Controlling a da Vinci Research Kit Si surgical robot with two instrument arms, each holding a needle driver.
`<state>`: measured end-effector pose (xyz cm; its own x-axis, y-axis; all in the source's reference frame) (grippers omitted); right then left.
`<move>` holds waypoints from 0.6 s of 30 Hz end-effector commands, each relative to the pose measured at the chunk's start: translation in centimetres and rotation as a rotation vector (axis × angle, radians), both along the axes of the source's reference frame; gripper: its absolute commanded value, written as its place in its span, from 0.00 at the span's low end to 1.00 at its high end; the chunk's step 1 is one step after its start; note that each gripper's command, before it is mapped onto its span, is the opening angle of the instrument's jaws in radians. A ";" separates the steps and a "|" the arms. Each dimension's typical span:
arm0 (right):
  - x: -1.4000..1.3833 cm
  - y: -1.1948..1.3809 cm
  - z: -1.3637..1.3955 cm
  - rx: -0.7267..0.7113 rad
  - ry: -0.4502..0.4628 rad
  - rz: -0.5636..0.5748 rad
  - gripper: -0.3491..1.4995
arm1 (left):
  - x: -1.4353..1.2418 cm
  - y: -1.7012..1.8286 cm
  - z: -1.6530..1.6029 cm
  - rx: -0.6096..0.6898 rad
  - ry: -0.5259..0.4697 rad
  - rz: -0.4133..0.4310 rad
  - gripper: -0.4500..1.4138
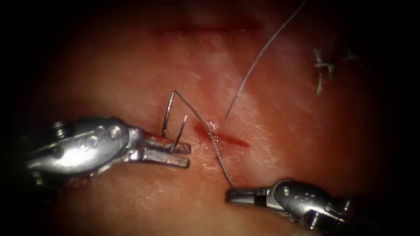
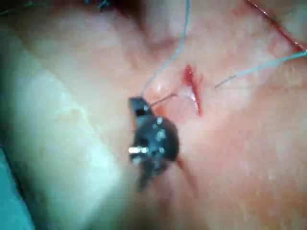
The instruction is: Wound Closure
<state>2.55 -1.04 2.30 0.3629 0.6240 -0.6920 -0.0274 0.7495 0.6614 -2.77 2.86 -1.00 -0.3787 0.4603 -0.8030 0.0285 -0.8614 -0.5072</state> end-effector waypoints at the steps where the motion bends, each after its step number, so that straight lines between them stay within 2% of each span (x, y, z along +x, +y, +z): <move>1: 0.11 -0.23 -0.14 0.008 0.014 -0.020 0.00 | -0.04 -0.01 0.08 0.001 -0.002 0.005 0.00; 5: 0.21 -0.35 -0.44 0.019 0.033 -0.028 0.00 | 0.06 -0.09 0.15 -0.001 -0.006 0.014 0.00; 9: 0.29 -0.24 -0.53 -0.006 0.035 0.031 0.01 | 0.19 -0.03 0.11 0.004 -0.016 0.017 0.00; 11: 0.28 -0.15 -0.50 -0.050 0.027 0.079 0.48 | 0.27 0.02 0.07 0.003 -0.011 0.003 0.00; 12: 0.26 -0.11 -0.47 -0.057 0.023 0.096 0.64 | 0.32 0.06 0.05 0.003 -0.009 -0.005 0.00; 13: 0.24 -0.07 -0.45 -0.059 0.014 0.111 0.74 | 0.37 0.09 0.03 0.003 -0.009 -0.013 0.00; 14: 0.21 -0.01 -0.42 -0.062 0.003 0.139 0.82 | 0.42 0.12 0.02 0.002 -0.003 -0.020 0.00; 16: 0.13 0.11 -0.36 -0.087 -0.005 0.181 0.87 | 0.59 0.22 -0.02 0.004 0.007 -0.047 0.00; 18: 0.09 0.16 -0.31 -0.109 -0.014 0.197 0.87 | 0.70 0.28 -0.03 0.008 0.014 -0.062 0.00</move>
